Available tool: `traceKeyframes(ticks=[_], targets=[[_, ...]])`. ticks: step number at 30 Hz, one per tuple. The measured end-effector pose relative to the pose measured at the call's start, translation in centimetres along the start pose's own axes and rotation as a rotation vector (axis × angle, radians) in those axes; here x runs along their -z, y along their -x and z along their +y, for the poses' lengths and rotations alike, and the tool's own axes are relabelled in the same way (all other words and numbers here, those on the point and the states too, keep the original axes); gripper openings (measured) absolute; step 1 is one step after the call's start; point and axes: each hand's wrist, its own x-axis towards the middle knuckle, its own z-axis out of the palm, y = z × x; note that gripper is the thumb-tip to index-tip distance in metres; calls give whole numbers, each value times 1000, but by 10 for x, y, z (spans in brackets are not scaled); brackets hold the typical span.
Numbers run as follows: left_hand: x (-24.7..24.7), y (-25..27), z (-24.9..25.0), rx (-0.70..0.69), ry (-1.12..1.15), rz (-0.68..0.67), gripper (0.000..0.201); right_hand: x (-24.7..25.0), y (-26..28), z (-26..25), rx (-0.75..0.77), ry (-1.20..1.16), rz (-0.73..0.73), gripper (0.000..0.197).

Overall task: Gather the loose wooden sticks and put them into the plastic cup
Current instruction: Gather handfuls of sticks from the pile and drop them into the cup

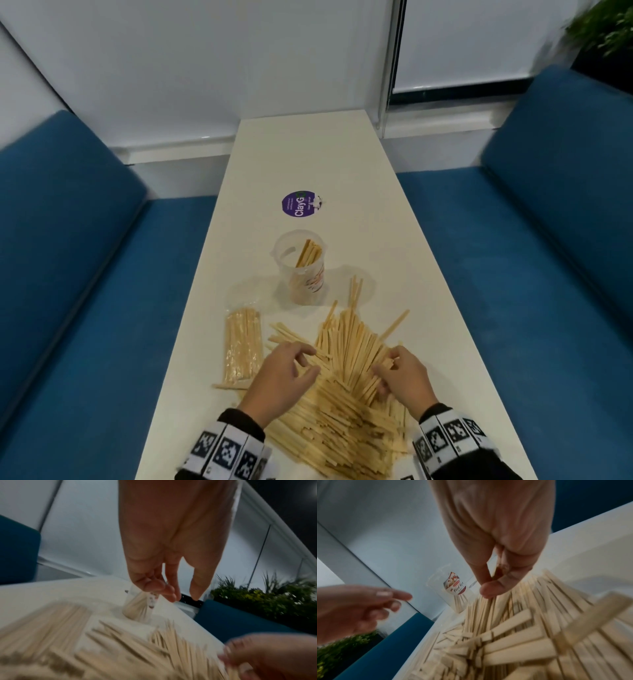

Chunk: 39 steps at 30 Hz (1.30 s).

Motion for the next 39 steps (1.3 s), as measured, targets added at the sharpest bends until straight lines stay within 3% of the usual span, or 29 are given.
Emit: traceKeyframes(ticks=[8,10,13,14,18,21,24,29,34,39], targets=[[-37,-2,39,-147,-30,-148,65,27,33,-47,408,-4,21,7],[-39,-6,51,-182,46,-150,55,29,43,-61,504,-42,-1,7],[-34,-9,57,-225,178,-145,19,26,52,-73,595,-100,-28,9],[-32,-9,55,-219,213,-145,12,25,55,-75,603,-128,-41,9],[-19,-1,35,-140,271,-68,21,12,52,-69,473,-269,-91,28],[-6,6,14,-76,280,44,22,-6,41,-48,362,58,-96,30],[4,14,-5,18,370,115,25,-28,32,-26,321,456,-193,40],[13,21,-21,163,549,150,27,-56,31,-16,298,782,-293,64],[14,24,-25,215,632,98,26,-62,31,-17,376,857,-238,23],[10,21,-29,271,692,53,27,-53,32,-21,366,828,-212,17]])
